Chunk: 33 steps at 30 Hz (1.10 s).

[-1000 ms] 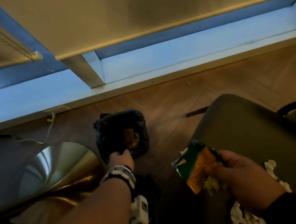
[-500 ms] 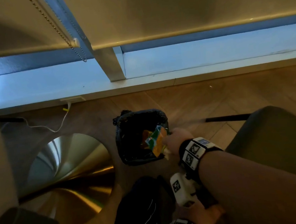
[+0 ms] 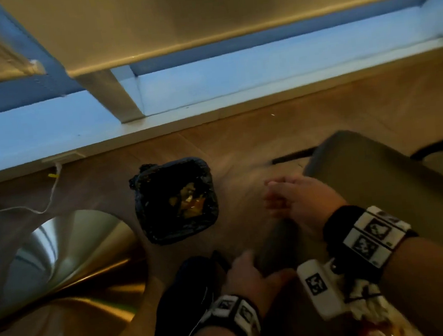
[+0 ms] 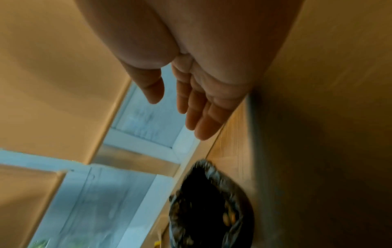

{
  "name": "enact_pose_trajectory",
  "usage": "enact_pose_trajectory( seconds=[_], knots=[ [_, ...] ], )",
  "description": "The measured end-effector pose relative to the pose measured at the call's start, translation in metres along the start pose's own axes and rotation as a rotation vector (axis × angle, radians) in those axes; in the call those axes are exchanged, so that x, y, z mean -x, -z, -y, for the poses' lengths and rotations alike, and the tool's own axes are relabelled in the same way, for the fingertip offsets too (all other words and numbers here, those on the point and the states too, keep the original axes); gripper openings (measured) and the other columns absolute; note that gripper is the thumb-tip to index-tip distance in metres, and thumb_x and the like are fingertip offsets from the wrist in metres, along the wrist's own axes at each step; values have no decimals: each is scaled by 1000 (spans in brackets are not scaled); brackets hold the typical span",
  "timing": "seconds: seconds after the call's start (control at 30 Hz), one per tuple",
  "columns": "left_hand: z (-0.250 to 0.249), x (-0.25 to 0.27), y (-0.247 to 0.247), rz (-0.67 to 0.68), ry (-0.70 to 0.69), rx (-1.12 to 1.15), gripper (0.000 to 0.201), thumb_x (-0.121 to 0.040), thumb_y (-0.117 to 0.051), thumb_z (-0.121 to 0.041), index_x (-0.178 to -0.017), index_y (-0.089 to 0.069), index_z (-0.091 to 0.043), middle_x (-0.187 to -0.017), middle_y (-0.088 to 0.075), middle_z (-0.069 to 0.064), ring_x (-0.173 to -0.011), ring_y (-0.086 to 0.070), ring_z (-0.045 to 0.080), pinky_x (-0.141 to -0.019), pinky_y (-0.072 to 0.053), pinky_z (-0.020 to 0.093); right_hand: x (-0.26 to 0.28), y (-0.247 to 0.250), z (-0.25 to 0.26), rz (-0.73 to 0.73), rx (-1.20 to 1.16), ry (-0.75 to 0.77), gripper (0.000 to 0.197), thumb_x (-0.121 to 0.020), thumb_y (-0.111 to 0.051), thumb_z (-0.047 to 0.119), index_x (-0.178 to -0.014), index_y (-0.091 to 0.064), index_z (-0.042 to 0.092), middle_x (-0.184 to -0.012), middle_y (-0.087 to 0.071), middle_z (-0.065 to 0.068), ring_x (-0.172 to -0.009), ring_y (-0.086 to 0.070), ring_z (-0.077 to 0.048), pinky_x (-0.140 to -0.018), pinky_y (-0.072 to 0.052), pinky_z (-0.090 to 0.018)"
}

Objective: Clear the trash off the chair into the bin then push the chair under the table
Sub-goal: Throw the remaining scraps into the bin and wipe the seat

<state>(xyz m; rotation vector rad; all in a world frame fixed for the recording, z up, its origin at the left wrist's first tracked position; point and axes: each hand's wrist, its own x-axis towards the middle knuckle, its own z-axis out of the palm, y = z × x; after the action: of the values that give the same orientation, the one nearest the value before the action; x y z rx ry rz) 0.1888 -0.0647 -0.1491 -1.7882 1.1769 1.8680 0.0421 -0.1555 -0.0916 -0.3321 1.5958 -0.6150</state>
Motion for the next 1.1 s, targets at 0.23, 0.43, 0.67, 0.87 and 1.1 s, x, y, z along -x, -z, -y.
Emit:
enact_pose_trajectory(
  seconds=[0.23, 0.43, 0.67, 0.87, 1.1],
  knots=[
    [-49, 32, -5, -494, -470, -435, 69, -70, -68, -55, -129, -46, -27, -127, -47, 0, -120, -46, 22, -103, -41, 40, 93, 172, -24, -402, 128, 149, 7, -90, -62, 22, -88, -67, 26, -83, -69, -3, -80, -64, -21, -66, -50, -37],
    [-115, 50, -70, -88, -816, -1000, 117, -56, -66, -74, -147, 2, -47, -159, 0, -7, -146, -4, 26, -115, -10, 51, 152, 234, -94, -388, 685, -168, 69, -73, -74, 54, -133, -49, 31, -129, -55, -1, -110, -57, -20, -85, -47, -33],
    [-99, 31, -121, -23, -820, -1461, 142, -38, -66, -86, -137, 30, -53, -157, 27, -2, -145, 19, 32, -113, 6, 62, 165, 212, -165, -193, 942, -277, 151, -41, -91, 53, -140, 23, 55, -161, 19, -2, -149, -6, -32, -111, -36, -50],
    [-107, 27, -129, -66, -885, -1427, 91, -67, -54, -77, -144, -12, -49, -157, -6, -2, -141, -14, 26, -112, -14, 52, 146, 218, -178, -303, 786, -183, 95, -76, -77, 31, -146, -16, 49, -159, -1, -4, -139, -32, -32, -105, -46, -43],
    [-112, 31, -131, -131, -905, -1274, 50, -85, -55, -47, -131, -41, -32, -139, -34, -1, -128, -36, 21, -107, -31, 43, 133, 230, -165, -463, 641, 1, 42, -89, -56, 7, -122, -58, 33, -143, -32, 0, -118, -50, -24, -91, -43, -27]
  ],
)
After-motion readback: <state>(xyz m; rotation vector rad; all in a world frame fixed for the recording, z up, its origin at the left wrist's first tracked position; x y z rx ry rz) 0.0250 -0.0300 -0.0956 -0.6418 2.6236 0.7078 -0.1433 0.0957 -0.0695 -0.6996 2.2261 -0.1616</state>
